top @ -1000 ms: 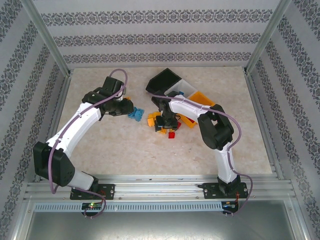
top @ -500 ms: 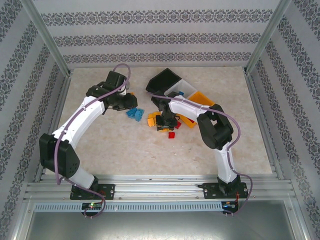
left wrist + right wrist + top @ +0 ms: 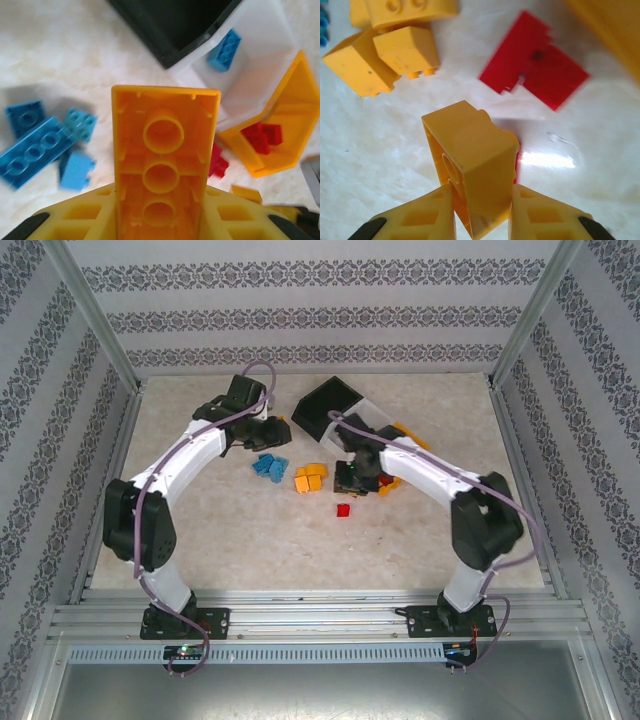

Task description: Sort the legos into containers by color

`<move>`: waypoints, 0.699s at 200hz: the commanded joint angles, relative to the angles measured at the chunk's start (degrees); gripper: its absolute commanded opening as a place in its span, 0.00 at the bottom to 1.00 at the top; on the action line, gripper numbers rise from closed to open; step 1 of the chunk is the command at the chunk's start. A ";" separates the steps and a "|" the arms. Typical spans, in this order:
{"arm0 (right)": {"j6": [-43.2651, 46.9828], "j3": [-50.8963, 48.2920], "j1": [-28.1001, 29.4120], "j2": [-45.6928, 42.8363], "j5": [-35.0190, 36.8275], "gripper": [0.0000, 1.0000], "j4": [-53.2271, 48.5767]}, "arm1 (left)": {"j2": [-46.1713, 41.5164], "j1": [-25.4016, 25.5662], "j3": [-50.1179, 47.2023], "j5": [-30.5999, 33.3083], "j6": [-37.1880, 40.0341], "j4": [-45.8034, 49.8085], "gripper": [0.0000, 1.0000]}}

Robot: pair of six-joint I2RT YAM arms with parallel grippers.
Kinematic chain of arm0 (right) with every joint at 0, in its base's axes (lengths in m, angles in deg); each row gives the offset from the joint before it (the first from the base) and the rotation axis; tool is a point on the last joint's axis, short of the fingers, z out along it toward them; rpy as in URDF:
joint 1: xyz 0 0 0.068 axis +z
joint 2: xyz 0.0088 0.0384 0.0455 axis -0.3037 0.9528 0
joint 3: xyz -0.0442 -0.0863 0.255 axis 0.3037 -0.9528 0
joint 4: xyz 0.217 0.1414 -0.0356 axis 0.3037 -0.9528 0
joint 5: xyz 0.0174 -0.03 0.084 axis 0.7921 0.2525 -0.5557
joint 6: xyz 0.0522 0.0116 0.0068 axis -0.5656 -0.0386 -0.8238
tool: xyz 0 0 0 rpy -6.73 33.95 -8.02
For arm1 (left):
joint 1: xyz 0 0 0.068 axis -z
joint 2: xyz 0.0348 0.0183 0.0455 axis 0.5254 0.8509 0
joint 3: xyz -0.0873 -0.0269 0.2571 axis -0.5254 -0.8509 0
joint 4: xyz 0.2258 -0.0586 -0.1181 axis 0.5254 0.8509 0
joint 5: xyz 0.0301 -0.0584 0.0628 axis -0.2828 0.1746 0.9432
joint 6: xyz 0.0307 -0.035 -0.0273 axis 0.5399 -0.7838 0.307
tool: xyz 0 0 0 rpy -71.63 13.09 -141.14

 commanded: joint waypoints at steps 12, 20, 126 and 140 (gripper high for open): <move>-3.22 -6.76 -2.83 -9.72 -2.25 0.24 0.71 | 8.14 -0.72 4.45 -9.48 -10.18 -16.43 0.35; -3.22 -7.78 -3.34 -11.66 -2.16 0.24 0.00 | 10.42 -0.75 5.61 -10.51 -12.31 -18.99 0.35; -8.23 -19.12 -4.81 -30.37 -1.05 0.24 -3.36 | 40.11 0.03 40.52 -14.22 -16.08 -14.99 0.38; -8.41 -19.69 -5.06 -31.52 -0.86 0.24 -4.22 | 44.01 0.21 46.42 -13.66 -15.82 -12.25 0.38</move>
